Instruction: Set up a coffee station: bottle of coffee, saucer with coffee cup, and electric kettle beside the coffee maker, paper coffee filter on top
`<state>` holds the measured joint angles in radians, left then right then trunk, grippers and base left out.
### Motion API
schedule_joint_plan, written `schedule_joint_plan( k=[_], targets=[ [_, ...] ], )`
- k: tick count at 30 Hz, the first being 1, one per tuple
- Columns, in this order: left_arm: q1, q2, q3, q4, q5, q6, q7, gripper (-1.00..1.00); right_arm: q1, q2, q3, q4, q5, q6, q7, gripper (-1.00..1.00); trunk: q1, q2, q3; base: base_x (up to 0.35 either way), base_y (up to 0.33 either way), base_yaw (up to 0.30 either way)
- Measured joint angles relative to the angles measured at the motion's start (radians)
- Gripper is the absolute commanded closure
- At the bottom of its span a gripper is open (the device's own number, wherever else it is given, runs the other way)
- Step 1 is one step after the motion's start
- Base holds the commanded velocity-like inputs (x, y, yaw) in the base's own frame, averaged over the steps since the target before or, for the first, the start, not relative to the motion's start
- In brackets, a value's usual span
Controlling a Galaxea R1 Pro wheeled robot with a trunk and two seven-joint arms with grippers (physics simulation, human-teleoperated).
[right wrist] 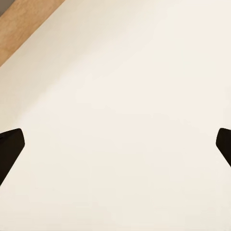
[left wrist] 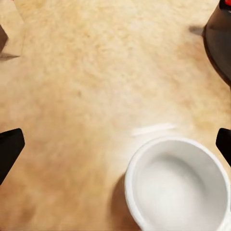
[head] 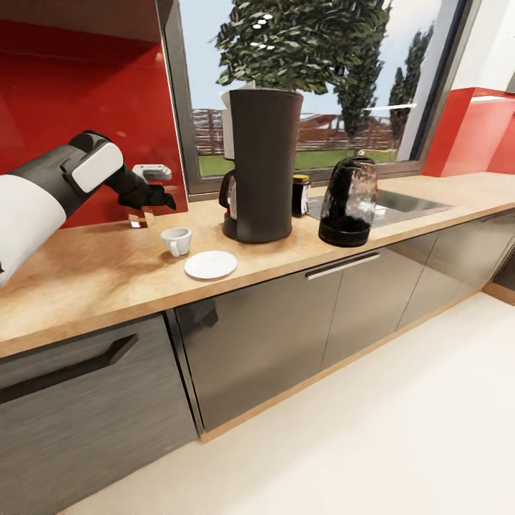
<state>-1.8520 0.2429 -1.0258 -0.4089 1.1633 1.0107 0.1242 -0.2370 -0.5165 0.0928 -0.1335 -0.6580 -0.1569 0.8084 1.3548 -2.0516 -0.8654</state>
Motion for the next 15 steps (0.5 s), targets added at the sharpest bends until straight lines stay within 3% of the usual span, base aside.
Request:
schedule_joint_plan(
  k=[15],
  targets=[
    [0.012, 0.0, -0.003, 0.069, 0.0, -0.002, 0.0, -1.0, 0.0, 0.0, 0.0, 0.0, 0.0, 0.0, 0.0, -1.0, 0.0, 0.0, 0.0, -0.001, 0.0, 0.0]
  ],
)
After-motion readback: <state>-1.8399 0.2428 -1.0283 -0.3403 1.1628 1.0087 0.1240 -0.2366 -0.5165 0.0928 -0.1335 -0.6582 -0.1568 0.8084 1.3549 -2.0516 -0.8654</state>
